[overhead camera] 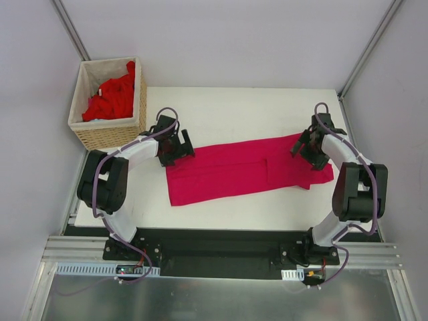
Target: Fold and stack the t-shirts
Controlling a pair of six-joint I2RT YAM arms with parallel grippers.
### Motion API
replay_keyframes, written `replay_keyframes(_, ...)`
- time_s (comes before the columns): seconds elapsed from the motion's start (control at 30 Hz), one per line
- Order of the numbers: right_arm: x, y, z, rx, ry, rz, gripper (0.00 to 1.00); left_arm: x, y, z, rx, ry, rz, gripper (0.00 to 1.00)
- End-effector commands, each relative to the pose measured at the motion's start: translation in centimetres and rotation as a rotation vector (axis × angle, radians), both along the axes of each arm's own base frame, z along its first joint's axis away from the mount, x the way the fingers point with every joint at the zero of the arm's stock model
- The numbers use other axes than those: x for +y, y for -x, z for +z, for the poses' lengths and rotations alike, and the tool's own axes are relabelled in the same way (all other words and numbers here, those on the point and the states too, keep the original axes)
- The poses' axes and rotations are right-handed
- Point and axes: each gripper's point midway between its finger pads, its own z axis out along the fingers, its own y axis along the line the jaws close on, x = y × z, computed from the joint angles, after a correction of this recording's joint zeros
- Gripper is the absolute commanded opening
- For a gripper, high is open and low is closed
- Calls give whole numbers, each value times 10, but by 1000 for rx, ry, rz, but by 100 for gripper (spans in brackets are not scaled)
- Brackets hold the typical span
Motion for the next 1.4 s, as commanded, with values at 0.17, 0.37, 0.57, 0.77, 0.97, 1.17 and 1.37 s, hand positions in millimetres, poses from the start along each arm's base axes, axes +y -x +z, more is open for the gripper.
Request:
replay_keyframes(0.17,15,-28,22,-96,-78,9,85,-10,-6,25,-64,35,-8,96)
replay_keyframes(0.37,18,-23,16,-80,-75,28,85,-11,14,51,-110,87,-7,95)
replay_keyframes(0.57,22,-21,13,-78,-74,37,85,-6,53,66,-143,131,-10,95)
replay_keyframes(0.77,39,-17,14,-78,-68,82,84,4,75,53,-108,118,13,95)
replay_keyframes(0.97,40,-16,19,-91,-60,90,84,12,81,24,-25,82,90,95)
replay_keyframes(1.17,47,-19,32,-133,-72,115,82,17,62,28,-57,41,127,94)
replay_keyframes(1.37,62,-24,42,-166,-66,171,82,13,42,35,-84,41,144,94)
